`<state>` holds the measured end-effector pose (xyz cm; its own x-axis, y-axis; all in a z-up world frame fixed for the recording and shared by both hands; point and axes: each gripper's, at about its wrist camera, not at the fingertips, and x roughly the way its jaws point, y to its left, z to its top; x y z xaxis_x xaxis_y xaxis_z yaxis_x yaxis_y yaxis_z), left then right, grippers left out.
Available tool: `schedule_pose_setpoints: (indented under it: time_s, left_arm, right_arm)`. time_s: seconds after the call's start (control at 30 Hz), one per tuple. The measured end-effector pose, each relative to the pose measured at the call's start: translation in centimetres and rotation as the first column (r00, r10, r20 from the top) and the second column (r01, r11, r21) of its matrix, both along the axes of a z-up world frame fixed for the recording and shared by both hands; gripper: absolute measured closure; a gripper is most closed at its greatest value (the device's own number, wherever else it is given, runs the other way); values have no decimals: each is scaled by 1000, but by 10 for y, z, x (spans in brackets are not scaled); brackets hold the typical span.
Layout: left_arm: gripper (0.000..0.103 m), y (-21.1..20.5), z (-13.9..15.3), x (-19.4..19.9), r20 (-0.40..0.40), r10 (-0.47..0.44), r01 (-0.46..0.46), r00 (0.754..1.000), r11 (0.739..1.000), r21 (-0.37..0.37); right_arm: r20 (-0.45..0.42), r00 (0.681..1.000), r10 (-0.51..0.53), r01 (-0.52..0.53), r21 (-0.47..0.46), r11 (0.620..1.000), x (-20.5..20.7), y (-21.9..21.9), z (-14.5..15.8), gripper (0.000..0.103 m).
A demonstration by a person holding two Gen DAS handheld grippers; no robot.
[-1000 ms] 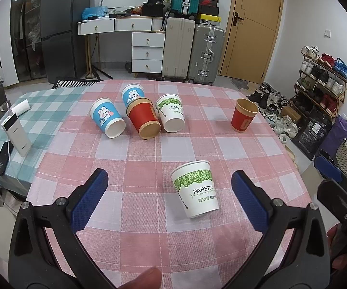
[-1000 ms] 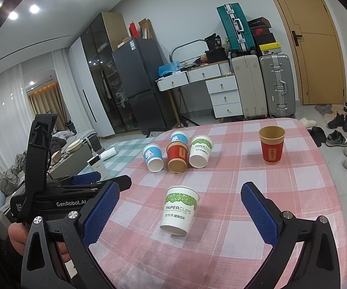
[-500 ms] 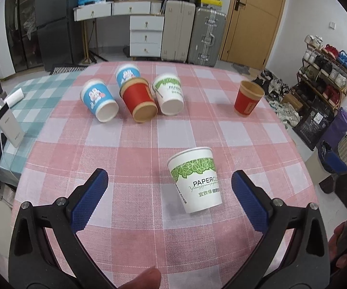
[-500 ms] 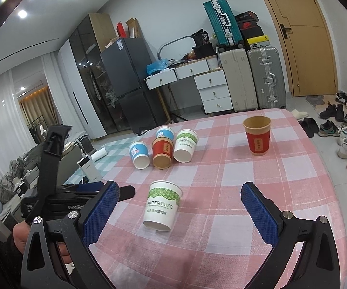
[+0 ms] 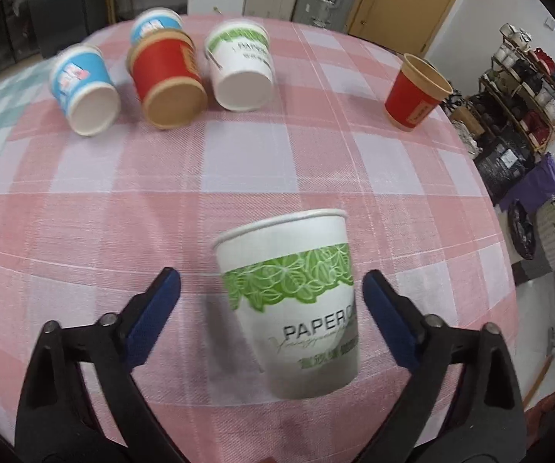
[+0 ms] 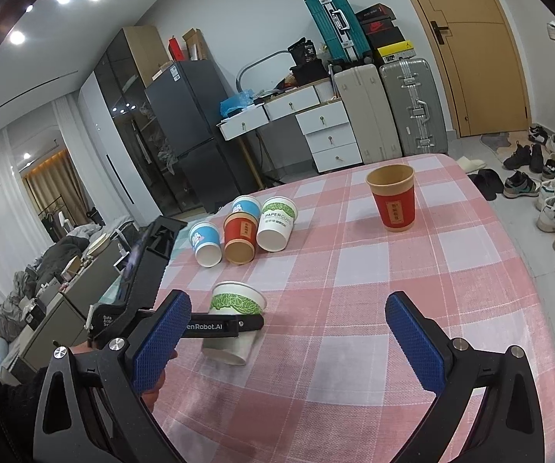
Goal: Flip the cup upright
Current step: 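Grasp the white green-banded paper cup lying on its side with the left gripper, then lift the white paper cup with the left gripper and rotate it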
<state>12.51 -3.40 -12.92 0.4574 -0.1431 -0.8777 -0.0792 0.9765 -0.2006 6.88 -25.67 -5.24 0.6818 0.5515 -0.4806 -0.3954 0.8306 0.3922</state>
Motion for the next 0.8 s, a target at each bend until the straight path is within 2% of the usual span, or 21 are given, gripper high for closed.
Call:
schedule_pose_setpoints:
  time_s: [0.07, 0.1, 0.3, 0.47, 0.57, 0.7, 0.8]
  left_arm:
    - [39, 1, -8, 7, -59, -34, 31, 998, 998, -56]
    - [41, 2, -12, 10, -72, -52, 45, 996, 994, -101]
    - [42, 16, -4, 15, -86, -60, 41, 994, 977, -211]
    - [42, 30, 49, 0, -40, -85, 74, 996, 973, -218]
    - [42, 40, 93, -17, 13, -101, 102, 995, 978, -180]
    - [42, 54, 139, -53, 30, -159, 162, 987, 972, -170]
    - [42, 67, 158, -86, 38, -169, 173, 985, 968, -180]
  right_arm:
    - [-4, 1000, 1, -1, 10, 1000, 1, -1, -1, 0]
    - [-4, 1000, 0, 0, 11, 1000, 1, -2, -1, 0]
    - [5, 1000, 5, -5, 16, 1000, -4, 0, 4, 0]
    - [16, 1000, 13, -13, 25, 1000, -10, 6, 9, 0]
    - [21, 1000, 22, -23, 30, 999, -14, 11, 11, 0]
    - [32, 999, 43, -44, 32, 999, -22, 20, 15, 0]
    - [37, 997, 65, -66, 24, 998, -28, 26, 18, 0]
